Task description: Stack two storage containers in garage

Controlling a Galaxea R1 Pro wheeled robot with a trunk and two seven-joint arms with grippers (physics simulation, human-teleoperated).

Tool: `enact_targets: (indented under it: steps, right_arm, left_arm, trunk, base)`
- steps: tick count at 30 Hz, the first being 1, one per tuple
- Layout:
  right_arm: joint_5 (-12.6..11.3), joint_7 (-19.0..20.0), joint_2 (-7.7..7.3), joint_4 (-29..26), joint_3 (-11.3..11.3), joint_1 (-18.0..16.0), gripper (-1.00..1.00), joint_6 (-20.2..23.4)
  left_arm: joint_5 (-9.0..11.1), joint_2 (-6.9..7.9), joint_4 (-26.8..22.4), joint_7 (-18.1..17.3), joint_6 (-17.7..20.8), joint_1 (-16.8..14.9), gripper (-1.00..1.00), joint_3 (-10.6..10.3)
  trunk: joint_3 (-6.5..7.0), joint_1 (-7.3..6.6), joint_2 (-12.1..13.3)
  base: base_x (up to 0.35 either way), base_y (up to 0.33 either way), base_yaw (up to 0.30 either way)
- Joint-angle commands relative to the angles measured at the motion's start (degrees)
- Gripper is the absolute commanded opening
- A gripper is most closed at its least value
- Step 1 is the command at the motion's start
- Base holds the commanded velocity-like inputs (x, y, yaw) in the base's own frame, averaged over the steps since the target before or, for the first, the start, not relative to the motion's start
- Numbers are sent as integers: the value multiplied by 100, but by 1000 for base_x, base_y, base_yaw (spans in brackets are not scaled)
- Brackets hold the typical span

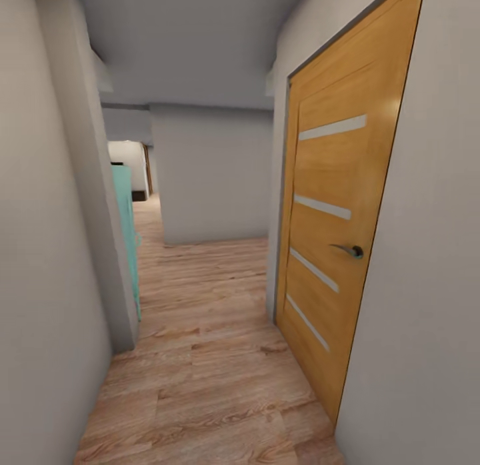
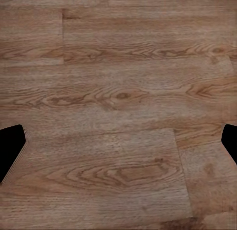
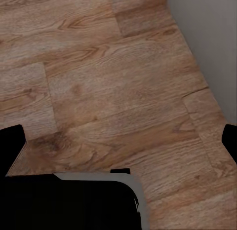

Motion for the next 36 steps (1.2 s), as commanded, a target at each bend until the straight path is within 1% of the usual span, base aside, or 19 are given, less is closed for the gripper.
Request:
enact_targets:
  steps: [1, 15, 23, 36]
  right_arm:
    - [-61, 23, -4, -10, 41, 3, 100, -6]
    - [-68, 23, -4, -10, 41, 3, 100, -6]
    - [-68, 23, -4, -10, 41, 3, 100, -6]
    - [-60, 23, -4, -10, 41, 3, 100, -6]
  left_arm:
    - [56, -3, 25, -19, -36, -11, 100, -35]
    - [55, -3, 24, -30, -36, -11, 100, -35]
    - [50, -3, 27, -27, -32, -11, 100, -35]
    - [38, -3, 24, -19, -19, -11, 100, -35]
  trunk:
    - [-6, 5, -5]
    - [-6, 5, -5]
    - [-6, 5, -5]
    - [-6, 5, -5]
  base:
    - [321, 0, 297]
    - [304, 0, 292]
    - [62, 0, 34]
    - [311, 0, 22]
